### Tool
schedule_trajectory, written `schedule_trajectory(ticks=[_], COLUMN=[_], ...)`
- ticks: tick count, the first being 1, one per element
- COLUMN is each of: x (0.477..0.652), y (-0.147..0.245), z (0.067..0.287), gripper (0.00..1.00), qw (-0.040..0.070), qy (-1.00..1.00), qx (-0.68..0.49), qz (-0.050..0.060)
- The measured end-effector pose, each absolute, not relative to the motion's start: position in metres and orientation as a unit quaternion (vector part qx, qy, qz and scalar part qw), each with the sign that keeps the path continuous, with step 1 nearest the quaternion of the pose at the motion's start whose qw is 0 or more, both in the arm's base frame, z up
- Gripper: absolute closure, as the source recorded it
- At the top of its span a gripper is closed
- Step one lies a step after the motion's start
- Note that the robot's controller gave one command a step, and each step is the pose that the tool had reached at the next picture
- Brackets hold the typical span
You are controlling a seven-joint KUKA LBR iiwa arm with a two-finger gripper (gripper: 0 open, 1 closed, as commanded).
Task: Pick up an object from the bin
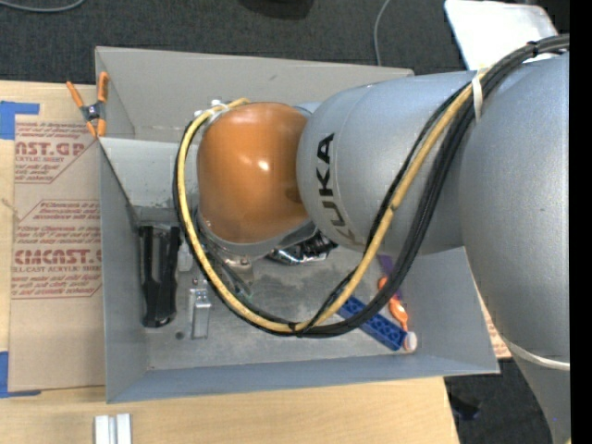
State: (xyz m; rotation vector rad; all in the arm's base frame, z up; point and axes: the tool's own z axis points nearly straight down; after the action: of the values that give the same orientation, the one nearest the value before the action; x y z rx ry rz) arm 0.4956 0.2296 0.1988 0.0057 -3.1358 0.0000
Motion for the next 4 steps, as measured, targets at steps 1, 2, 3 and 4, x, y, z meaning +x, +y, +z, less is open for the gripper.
schedule_trajectory(ticks=[1,2,3,4], x=[0.498,0.489,0.491,0.501], y=[0.229,0.233,0.234,0.238], z=[0.202,0.168,0.149,0.144], gripper=[0.00,0.00,0.00,0.00], qw=[0.000,-0.002,-0.001,-0.001], qy=[-1.000,-0.989,-0.976,-0.961], qx=[0.001,0.149,0.220,0.276], qz=[-0.001,-0.001,-0.001,-0.001])
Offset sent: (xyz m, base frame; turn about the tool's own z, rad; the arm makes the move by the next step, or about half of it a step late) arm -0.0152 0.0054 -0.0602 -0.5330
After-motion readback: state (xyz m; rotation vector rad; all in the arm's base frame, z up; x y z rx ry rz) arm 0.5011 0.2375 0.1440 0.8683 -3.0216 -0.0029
